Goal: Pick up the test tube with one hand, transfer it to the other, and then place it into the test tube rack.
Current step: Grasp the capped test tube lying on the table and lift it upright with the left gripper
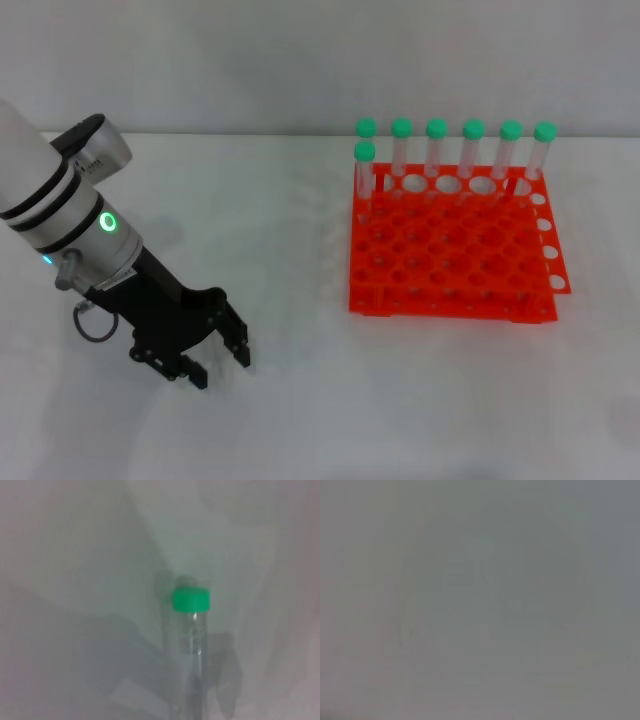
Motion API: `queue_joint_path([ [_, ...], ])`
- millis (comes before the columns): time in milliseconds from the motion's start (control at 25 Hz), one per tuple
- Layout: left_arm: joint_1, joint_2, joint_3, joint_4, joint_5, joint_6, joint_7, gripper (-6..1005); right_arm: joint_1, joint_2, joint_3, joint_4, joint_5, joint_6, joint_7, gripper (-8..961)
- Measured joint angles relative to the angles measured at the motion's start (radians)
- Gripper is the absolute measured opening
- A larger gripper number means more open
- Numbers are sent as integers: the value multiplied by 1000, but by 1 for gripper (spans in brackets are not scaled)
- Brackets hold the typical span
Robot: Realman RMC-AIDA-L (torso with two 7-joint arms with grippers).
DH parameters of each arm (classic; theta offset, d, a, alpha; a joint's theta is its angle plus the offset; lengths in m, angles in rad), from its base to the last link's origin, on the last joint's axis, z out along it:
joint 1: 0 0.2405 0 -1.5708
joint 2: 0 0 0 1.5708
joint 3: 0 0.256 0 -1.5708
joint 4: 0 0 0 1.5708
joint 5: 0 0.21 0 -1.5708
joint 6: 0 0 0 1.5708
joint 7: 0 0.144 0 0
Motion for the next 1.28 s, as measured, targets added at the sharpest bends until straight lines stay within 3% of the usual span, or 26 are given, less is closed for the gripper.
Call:
queue_joint_path([
  [320, -13, -24, 0, 3, 58, 11, -6, 519, 0, 1, -1, 3, 0, 1, 0, 532],
  [1280, 27, -18, 0, -1, 66, -58, -6, 436, 0, 2, 0, 20, 0, 2, 0, 532],
])
